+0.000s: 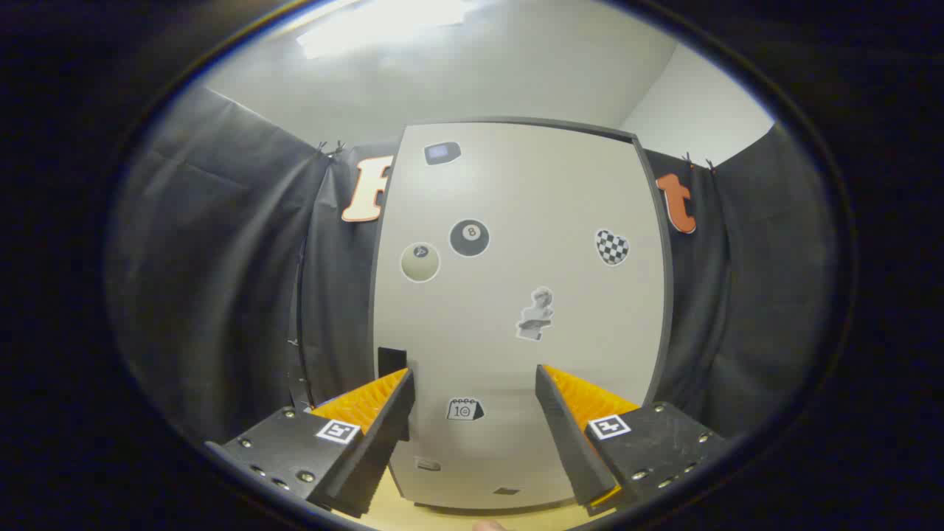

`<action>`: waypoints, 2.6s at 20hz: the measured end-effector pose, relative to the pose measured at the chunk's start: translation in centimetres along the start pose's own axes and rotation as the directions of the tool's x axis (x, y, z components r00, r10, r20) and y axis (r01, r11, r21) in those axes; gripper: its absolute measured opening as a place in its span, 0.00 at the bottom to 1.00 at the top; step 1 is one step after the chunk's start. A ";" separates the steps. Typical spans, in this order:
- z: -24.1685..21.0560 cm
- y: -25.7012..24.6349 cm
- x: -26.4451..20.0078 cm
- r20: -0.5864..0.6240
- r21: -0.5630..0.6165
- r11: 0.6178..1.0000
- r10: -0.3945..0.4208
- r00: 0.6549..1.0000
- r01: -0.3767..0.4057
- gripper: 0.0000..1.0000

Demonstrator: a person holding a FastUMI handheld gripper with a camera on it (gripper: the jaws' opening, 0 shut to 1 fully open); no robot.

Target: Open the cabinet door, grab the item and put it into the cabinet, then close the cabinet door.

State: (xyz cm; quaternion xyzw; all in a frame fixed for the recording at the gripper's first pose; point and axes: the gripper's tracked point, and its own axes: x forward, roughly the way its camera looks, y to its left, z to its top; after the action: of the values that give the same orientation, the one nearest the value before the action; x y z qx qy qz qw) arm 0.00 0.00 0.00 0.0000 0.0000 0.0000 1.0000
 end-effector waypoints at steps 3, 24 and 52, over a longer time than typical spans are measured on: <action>-0.2 0.5 0.8 -0.010 0.012 1.000 0.012 1.000 -0.012 0.97; -2.2 5.2 1.2 -0.067 0.019 0.994 0.106 0.992 -0.105 0.97; -8.4 8.4 9.9 -0.143 -0.084 0.996 -0.055 0.988 0.043 0.70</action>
State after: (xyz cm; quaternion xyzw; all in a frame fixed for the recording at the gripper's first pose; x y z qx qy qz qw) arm 9.86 8.43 -8.40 -0.0406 0.0727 -0.0246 0.9962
